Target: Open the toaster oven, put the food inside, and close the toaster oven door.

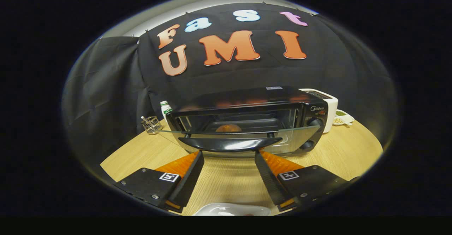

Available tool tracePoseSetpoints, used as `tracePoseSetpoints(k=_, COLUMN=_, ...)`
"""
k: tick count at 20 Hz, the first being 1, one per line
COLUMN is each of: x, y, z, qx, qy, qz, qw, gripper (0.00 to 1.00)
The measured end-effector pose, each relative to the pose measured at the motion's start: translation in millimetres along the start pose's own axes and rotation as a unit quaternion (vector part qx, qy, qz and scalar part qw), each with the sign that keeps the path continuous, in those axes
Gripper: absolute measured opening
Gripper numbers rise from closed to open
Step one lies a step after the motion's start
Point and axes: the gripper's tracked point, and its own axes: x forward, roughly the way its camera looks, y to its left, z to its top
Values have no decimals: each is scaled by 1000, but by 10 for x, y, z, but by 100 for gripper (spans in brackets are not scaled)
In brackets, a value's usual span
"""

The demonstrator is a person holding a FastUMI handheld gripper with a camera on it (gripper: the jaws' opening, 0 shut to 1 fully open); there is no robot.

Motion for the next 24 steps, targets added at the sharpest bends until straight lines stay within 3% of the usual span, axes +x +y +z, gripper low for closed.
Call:
tracePoseSetpoints(k=11, x=337, y=-98, z=518, qx=9, qy=-48, qz=-25, qw=999, gripper=88)
tracePoseSetpoints(k=15, x=345, y=-56, z=482, qx=14, qy=-35, qz=-19, qw=999, gripper=92)
tracePoseSetpoints(k=24, x=-358, y=18, z=814, qx=-17, qy=-113, qz=2, qw=993, gripper=90)
